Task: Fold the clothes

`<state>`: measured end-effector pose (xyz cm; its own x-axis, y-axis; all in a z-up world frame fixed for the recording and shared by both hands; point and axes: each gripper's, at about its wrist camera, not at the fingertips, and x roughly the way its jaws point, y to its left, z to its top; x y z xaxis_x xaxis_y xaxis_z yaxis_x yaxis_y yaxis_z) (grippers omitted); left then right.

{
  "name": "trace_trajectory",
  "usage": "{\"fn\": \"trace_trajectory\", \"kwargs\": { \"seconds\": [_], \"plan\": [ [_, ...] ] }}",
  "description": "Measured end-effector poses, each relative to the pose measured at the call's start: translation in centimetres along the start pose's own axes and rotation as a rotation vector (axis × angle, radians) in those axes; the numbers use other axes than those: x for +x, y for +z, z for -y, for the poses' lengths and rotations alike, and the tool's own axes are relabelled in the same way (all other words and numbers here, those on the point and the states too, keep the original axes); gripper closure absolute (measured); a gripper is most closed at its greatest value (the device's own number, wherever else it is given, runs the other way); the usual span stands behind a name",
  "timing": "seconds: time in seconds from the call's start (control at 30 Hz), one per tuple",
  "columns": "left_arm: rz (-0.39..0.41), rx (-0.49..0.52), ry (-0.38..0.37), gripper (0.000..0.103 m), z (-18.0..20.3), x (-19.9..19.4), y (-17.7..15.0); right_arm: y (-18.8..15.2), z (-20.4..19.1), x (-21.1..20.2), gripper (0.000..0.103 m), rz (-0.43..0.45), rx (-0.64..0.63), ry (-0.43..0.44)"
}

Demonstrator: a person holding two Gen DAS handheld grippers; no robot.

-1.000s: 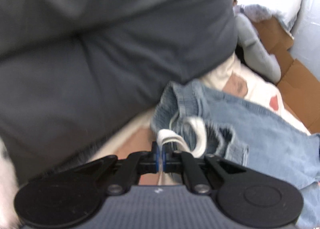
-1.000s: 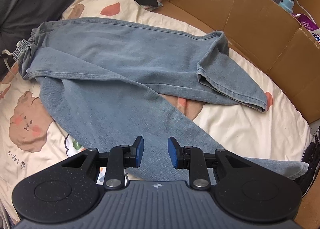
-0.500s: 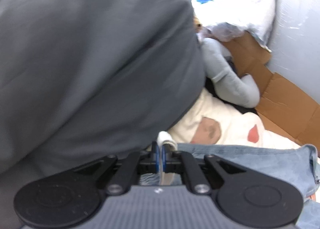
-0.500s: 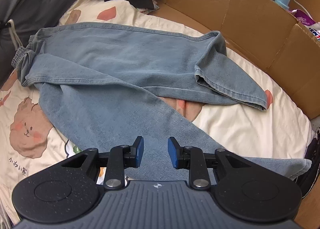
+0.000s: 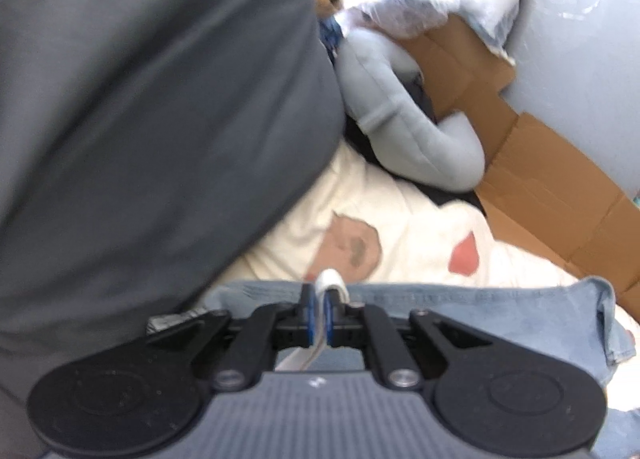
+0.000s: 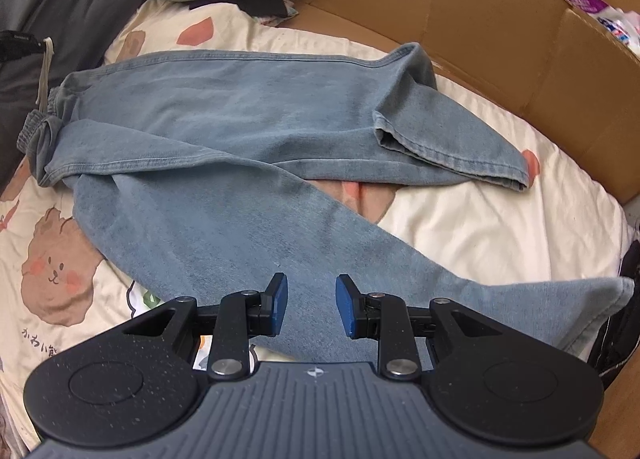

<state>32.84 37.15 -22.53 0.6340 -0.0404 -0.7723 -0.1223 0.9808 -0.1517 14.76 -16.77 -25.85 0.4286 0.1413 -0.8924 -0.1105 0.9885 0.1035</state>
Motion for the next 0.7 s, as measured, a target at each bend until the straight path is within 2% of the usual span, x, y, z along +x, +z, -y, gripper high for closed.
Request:
{"fn": "trace_trajectory", "kwargs": {
  "seconds": [0.07, 0.1, 0.13, 0.2, 0.4, 0.7],
  "plan": [
    [-0.012, -0.002, -0.009, 0.085, 0.7, 0.1, 0.0, -0.4, 0.5, -0.1, 0.070, 0.003, 0.016, -0.001],
    [-0.016, -0.003, -0.016, 0.076, 1.1, 0.0, 0.0, -0.5, 0.7, -0.2, 0.070, 0.005, 0.025, -0.003],
    [-0.019, -0.009, -0.031, 0.061, 1.4, -0.1, 0.0, -0.7, 1.0, -0.3, 0.070, 0.006, 0.034, -0.004],
    [-0.022, -0.016, -0.062, 0.047, 2.2, -0.3, -0.1, -0.9, 1.4, -0.7, 0.070, 0.016, 0.048, -0.005],
    [-0.042, 0.028, -0.064, 0.048, 5.0, -1.6, -0.9, -1.5, 2.8, -2.3, 0.070, 0.055, 0.100, -0.018],
    [-0.104, 0.007, 0.021, 0.045, 4.6, -2.4, -4.7, -4.2, 6.9, -3.8, 0.070, 0.081, 0.195, -0.085]
  ]
}}
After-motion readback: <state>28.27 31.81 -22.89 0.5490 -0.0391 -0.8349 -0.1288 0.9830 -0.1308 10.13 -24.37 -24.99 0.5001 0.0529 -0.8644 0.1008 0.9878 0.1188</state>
